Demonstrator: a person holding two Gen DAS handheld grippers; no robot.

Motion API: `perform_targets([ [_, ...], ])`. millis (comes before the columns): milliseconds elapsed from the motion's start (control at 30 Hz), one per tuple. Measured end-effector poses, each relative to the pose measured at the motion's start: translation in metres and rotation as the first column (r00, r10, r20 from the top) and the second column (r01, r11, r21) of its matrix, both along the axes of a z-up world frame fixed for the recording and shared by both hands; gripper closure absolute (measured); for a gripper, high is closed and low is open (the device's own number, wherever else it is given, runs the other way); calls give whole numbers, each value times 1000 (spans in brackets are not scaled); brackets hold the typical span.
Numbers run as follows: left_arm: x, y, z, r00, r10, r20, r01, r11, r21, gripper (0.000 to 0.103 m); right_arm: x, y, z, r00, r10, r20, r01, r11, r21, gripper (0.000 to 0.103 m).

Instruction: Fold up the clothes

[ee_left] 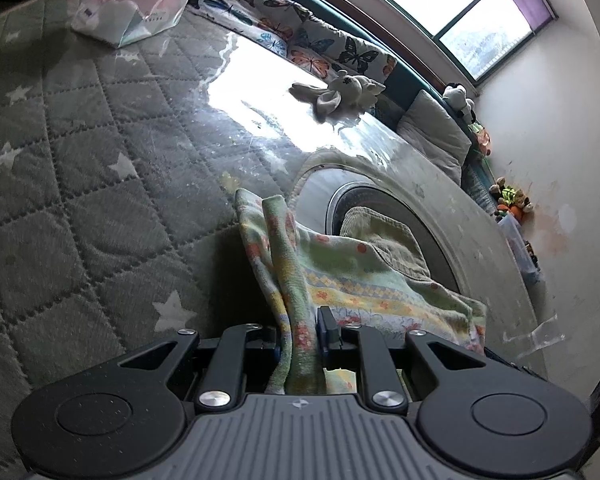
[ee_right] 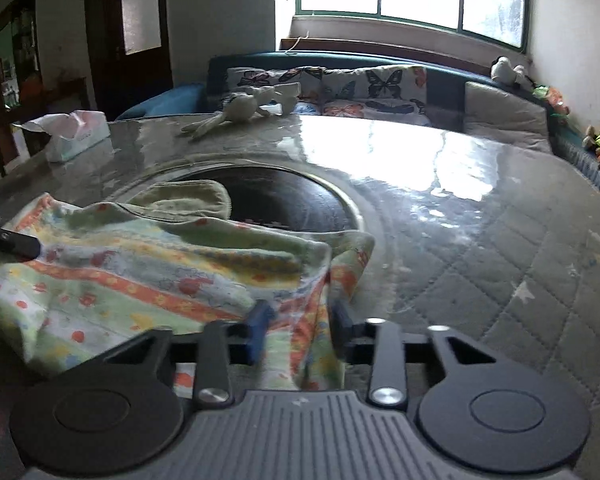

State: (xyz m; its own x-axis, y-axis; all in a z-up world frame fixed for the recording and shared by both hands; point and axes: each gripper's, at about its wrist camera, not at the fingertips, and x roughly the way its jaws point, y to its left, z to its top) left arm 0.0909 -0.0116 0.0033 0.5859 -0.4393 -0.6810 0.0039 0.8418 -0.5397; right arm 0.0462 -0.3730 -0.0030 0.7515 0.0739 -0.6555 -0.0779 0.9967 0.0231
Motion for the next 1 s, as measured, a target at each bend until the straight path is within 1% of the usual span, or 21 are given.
perform_targets([
  [33, -1, -2, 1, 1000, -3, 5, 3, 1000, 12, 85, 0, 1, 1, 1000, 1, -5, -1, 1000, 10, 84],
  [67, -1, -3, 2, 1000, -7, 10, 7, 1000, 23, 85, 1, 3, 1, 1000, 1, -7, -1, 1000, 16, 89],
  [100, -2, -4, 3, 1000, -10, 15, 9, 999, 35, 85, 0, 4, 2, 1000, 0, -5, 0, 1000, 23, 90],
  [200, -8, -5, 9, 999, -16, 43, 13, 998, 61, 88, -2, 5, 8, 1000, 4, 8, -5, 999, 37, 92],
  [267, -12, -3, 14, 998, -13, 60, 9, 998, 59, 89, -4, 4, 16, 1000, 13, 17, -14, 998, 64, 92],
  [367, -19, 3, 24, 996, -4, 89, -1, 999, 54, 90, -5, 9, 32, 998, 45, 44, -48, 997, 64, 93],
  [567, -38, 31, 50, 987, 52, 153, -59, 997, 41, 94, 3, 33, 66, 986, 135, 99, -142, 988, 58, 93],
  [633, -45, 45, 60, 980, 77, 184, -86, 995, 42, 94, 10, 43, 74, 980, 163, 113, -169, 985, 42, 93],
  [700, -51, 60, 65, 974, 108, 199, -118, 992, 36, 94, 14, 53, 79, 977, 172, 128, -177, 984, 29, 94],
  [833, -55, 77, 56, 979, 127, 161, -131, 991, 13, 94, 20, 62, 82, 974, 183, 135, -185, 983, 4, 94],
  [867, -55, 78, 51, 982, 124, 144, -125, 992, 1, 91, 20, 62, 81, 974, 181, 133, -182, 983, 2, 94],
  [933, -52, 74, 41, 987, 110, 113, -108, 994, -24, 90, 18, 59, 79, 978, 166, 128, -167, 986, -3, 94],
  [1000, -50, 67, 35, 991, 93, 99, -91, 995, -33, 82, 16, 54, 75, 981, 150, 122, -150, 989, -4, 94],
])
